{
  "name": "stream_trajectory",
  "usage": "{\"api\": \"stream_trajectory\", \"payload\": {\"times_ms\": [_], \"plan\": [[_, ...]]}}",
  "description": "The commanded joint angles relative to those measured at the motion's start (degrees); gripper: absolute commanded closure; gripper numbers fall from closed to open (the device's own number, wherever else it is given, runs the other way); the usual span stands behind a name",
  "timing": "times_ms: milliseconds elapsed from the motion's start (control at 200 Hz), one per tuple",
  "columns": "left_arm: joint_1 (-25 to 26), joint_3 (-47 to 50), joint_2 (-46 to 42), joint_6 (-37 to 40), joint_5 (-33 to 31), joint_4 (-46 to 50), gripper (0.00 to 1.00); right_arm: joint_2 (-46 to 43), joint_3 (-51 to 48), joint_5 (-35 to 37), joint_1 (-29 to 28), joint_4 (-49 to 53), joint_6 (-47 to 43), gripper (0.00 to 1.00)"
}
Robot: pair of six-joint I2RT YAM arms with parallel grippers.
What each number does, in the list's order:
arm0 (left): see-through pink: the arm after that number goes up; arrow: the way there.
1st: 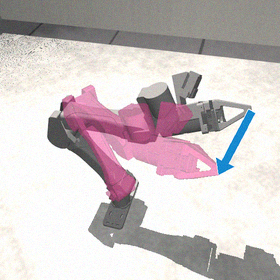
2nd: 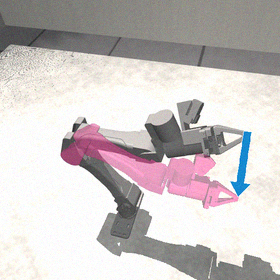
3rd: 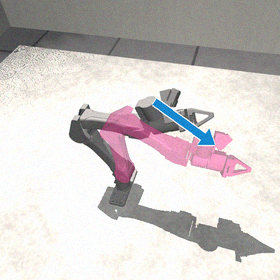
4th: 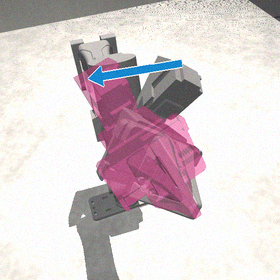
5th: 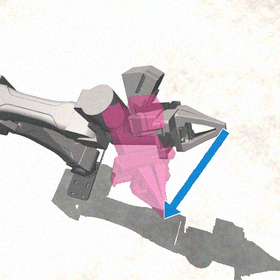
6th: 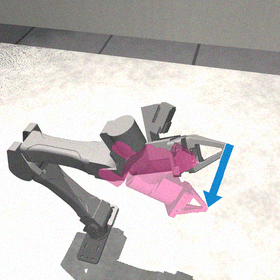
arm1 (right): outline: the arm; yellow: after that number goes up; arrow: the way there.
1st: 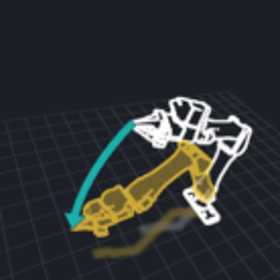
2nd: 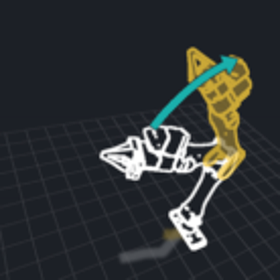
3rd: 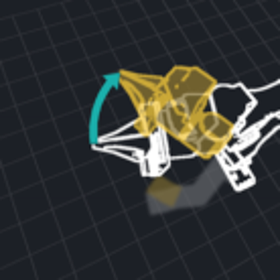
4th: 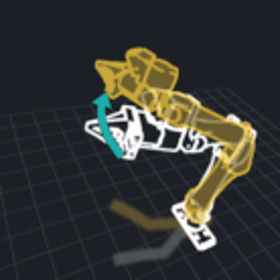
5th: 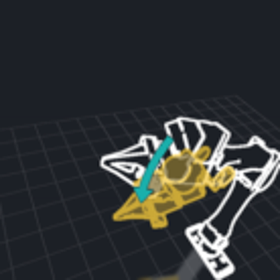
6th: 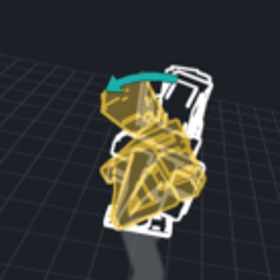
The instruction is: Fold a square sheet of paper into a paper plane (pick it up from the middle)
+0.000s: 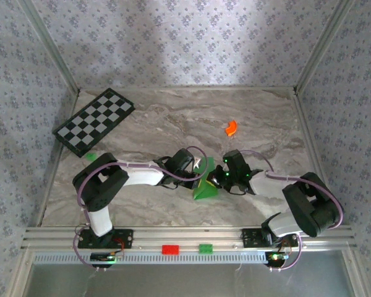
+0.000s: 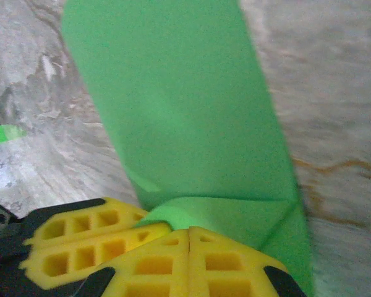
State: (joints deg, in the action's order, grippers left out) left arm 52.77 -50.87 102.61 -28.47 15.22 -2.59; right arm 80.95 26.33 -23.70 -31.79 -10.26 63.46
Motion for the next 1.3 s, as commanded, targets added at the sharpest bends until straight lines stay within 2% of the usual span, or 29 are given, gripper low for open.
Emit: {"api": "stream_trajectory", "payload": {"times_ms": [0, 160, 480, 635, 805, 940, 1000, 1064, 1154, 1294], "plan": [[0.1, 0.9, 2.8, 1.0, -0.7, 6.3, 1.00, 2.1, 1.4, -1.4, -1.1, -2.4, 1.0, 1.00], [0.1, 0.9, 2.5, 1.0, -0.9, 6.5, 1.00, 4.2, -0.3, 0.7, -1.5, 0.2, 0.9, 1.00], [0.1, 0.3, 1.0, -0.5, -0.3, 6.7, 0.99, 4.1, -5.2, 2.4, -1.5, -0.6, 1.1, 1.00], [0.1, -0.9, -1.0, -1.8, -0.3, 9.3, 0.89, 4.0, -6.4, 2.3, -1.4, -1.6, 1.0, 1.00], [0.0, -2.1, -5.1, -3.7, -1.0, 12.6, 0.69, 4.4, -6.6, 2.1, -1.5, -1.9, 0.4, 1.00], [-0.2, -2.0, -9.3, -5.4, -0.8, 14.4, 0.63, 4.2, -7.1, 2.0, -1.3, -2.4, 0.2, 1.00], [-0.3, -1.4, -11.1, -6.6, 0.2, 13.8, 0.64, 4.2, -7.1, 1.7, -1.3, -2.5, 0.0, 1.00], [-0.6, -0.6, -12.7, -8.5, 1.6, 12.5, 0.72, 4.3, -7.0, 1.6, -1.3, -2.4, -0.2, 1.00], [-1.2, 0.6, -13.6, -11.2, 6.3, 8.9, 0.85, 4.3, -6.8, 1.3, -1.2, -2.3, -0.4, 1.00], [-2.1, 0.2, -10.5, -14.2, 15.8, 4.5, 0.94, 4.0, -6.9, 1.2, -0.9, -1.8, -0.8, 1.00]]}}
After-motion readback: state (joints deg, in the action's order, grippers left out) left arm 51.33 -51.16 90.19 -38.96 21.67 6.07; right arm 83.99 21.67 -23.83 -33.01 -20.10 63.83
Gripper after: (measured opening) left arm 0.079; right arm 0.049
